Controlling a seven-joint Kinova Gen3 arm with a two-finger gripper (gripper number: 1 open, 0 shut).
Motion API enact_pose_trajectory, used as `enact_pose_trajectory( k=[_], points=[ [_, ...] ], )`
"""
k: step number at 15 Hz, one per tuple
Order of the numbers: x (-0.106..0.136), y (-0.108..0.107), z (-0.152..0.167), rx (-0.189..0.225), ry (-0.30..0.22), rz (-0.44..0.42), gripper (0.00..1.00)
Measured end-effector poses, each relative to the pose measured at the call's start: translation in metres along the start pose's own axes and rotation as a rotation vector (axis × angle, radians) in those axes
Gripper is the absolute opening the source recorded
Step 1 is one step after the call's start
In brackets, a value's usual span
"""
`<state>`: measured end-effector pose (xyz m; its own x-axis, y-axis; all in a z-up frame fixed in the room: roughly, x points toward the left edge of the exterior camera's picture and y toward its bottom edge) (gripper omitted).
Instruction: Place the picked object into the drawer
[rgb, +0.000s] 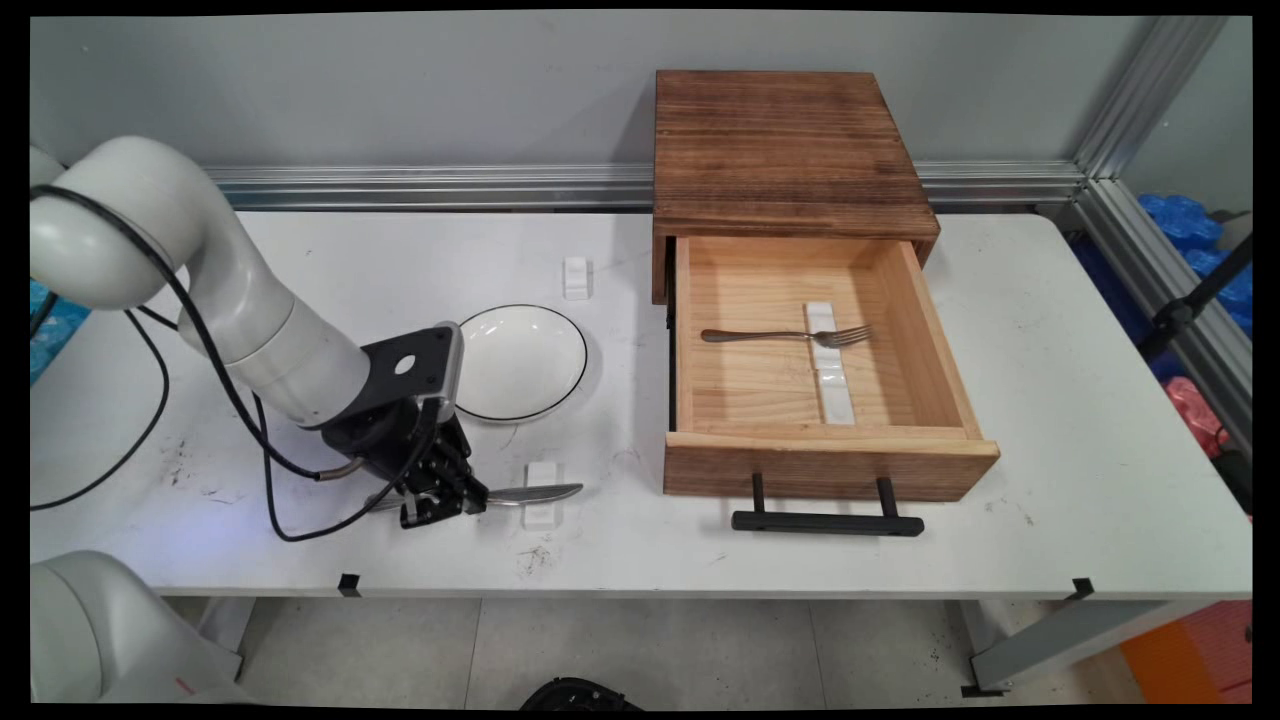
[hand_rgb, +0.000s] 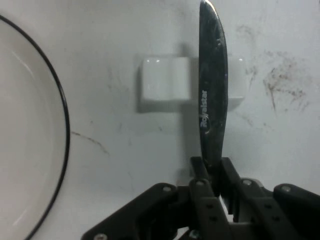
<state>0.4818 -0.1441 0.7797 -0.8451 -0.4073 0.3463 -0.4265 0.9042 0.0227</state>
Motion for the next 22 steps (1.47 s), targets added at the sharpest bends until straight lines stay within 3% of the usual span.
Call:
enact_pose_trajectory(
  k=[8,17,22],
  points=[
    [0.023,-0.010,-0.030,-0.012,0.012,0.000,0.00],
    [0.057,-0.029,-0.096,-0.078,-0.003,0.022,0.00],
    [0.081,-0.041,-0.119,-0.100,0.013,0.030,0.00]
  ],
)
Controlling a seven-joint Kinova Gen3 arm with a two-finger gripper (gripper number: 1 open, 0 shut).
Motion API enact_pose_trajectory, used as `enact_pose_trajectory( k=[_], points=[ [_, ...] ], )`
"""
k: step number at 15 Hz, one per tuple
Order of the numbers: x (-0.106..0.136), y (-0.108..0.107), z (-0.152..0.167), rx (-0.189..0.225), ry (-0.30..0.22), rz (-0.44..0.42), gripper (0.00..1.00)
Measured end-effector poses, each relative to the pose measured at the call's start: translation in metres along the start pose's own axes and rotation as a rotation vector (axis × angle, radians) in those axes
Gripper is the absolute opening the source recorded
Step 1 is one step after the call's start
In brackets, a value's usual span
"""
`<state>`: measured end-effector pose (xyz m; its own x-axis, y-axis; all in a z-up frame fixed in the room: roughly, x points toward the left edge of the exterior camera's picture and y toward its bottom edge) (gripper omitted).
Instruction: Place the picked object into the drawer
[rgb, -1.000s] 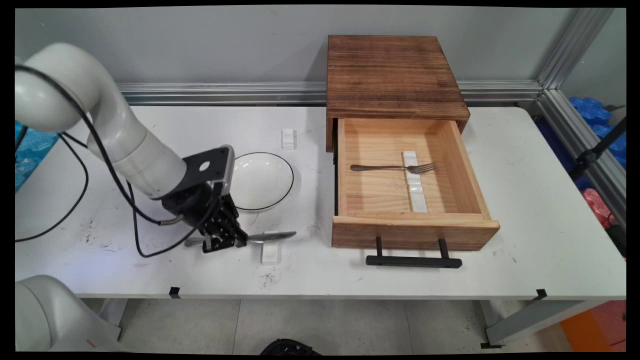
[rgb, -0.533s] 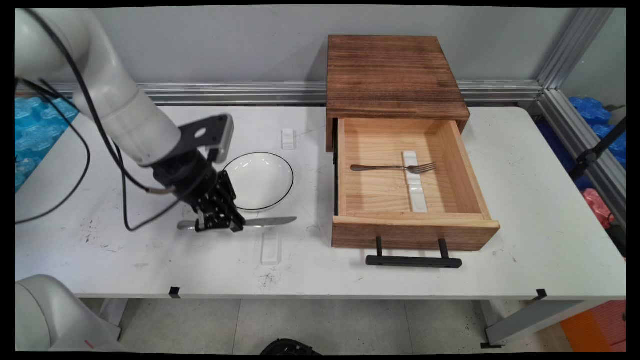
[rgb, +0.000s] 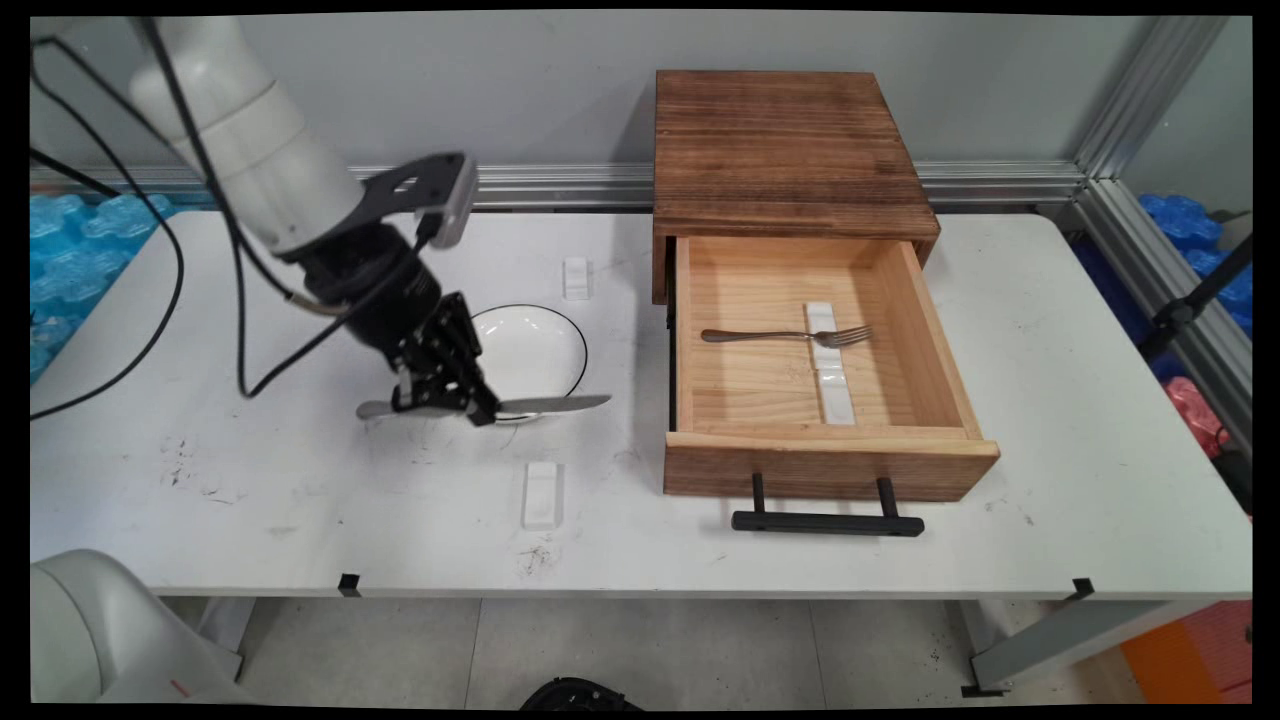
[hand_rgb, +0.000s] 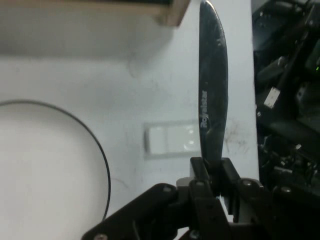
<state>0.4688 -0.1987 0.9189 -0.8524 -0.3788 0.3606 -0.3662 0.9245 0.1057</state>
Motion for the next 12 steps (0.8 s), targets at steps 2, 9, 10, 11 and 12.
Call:
enact_pose_trajectory(
  k=[2,9,10,11,12],
  points=[
    [0.012,-0.005,-0.006,-0.004,0.011,0.003,0.00],
    [0.073,-0.031,-0.012,0.009,0.097,0.019,0.00],
    [0.082,-0.035,-0.011,0.013,0.111,0.023,0.00],
    [0.093,-0.039,-0.008,0.019,0.128,0.028,0.00],
    [0.103,-0.044,-0.005,0.024,0.144,0.032,0.00]
  ],
)
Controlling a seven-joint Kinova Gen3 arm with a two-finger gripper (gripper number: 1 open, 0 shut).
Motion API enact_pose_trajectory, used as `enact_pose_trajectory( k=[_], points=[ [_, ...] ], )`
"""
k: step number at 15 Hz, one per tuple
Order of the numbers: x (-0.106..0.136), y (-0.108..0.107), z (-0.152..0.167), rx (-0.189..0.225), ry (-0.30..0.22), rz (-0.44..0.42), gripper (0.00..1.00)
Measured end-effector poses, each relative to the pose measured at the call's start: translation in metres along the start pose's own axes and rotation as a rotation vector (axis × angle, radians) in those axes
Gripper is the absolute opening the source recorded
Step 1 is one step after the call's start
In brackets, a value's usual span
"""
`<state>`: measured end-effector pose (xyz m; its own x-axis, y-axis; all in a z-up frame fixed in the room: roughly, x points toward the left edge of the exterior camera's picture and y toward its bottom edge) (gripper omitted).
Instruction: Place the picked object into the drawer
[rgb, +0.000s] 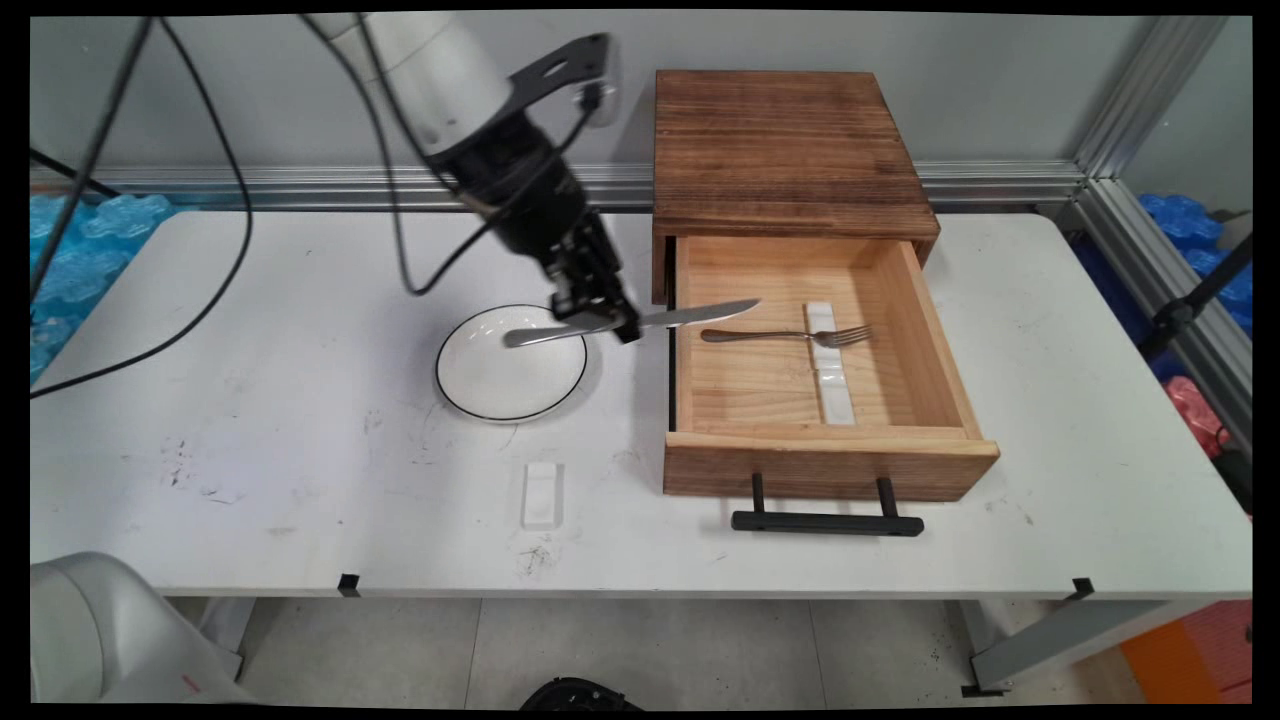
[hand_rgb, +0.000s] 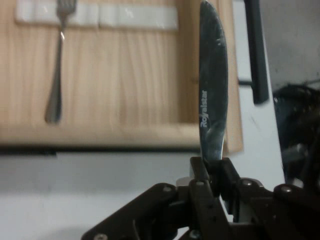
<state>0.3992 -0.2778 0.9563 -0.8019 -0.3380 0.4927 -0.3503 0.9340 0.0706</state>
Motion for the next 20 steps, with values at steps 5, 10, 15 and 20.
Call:
enact_pose_trajectory(
  k=[5,10,15,20],
  points=[
    [0.037,-0.019,0.031,0.020,0.067,0.019,0.00],
    [0.067,-0.030,0.065,0.026,0.086,0.047,0.00],
    [0.103,-0.040,0.101,0.035,0.079,0.107,0.00],
    [0.127,-0.047,0.131,0.046,0.075,0.117,0.00]
  ],
)
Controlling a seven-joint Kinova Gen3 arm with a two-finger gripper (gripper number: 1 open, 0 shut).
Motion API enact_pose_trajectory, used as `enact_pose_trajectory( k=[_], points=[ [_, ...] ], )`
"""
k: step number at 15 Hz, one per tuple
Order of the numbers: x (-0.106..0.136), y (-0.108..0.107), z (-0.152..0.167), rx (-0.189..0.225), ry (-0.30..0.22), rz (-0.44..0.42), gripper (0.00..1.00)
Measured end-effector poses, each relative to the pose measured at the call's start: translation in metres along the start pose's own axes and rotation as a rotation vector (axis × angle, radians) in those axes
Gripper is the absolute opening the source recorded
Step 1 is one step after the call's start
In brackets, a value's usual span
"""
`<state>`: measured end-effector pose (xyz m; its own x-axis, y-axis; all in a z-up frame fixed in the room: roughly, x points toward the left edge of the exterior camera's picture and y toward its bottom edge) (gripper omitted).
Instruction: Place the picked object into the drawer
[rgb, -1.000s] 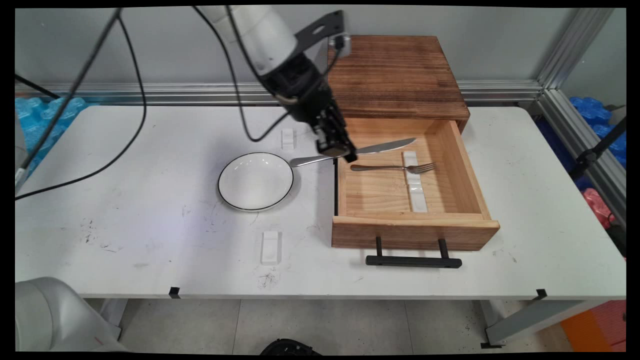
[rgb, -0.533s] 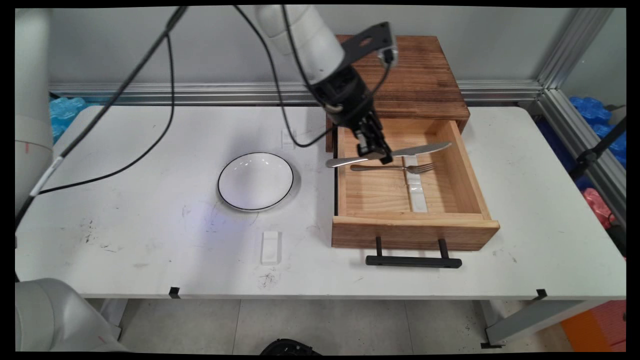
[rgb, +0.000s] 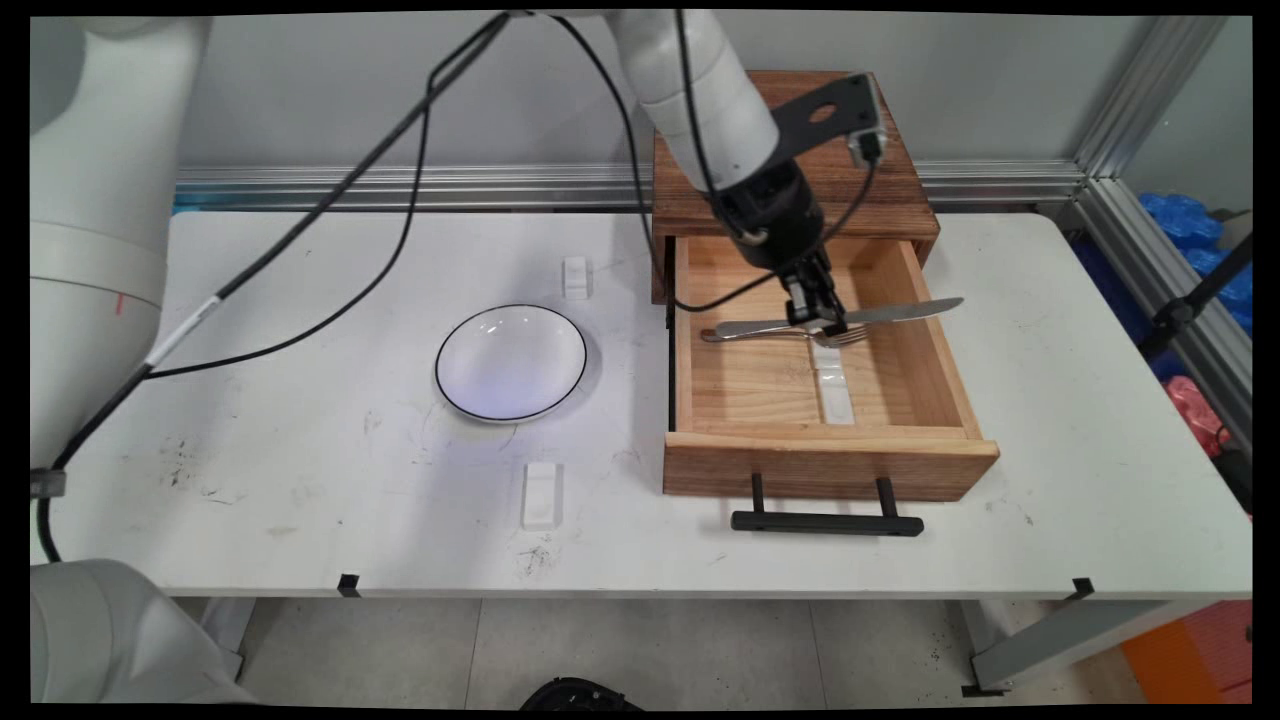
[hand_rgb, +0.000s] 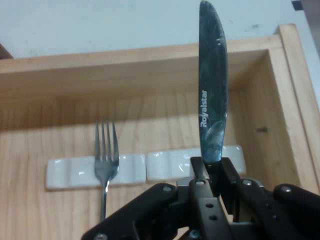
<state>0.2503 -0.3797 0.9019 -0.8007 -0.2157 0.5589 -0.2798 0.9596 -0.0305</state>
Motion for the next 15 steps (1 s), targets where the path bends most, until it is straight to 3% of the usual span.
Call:
enact_pose_trajectory(
  k=[5,15],
  points=[
    [0.009,-0.003,0.032,0.010,-0.022,-0.065,0.00],
    [-0.001,0.004,0.060,0.004,-0.078,-0.142,0.00]
  ],
)
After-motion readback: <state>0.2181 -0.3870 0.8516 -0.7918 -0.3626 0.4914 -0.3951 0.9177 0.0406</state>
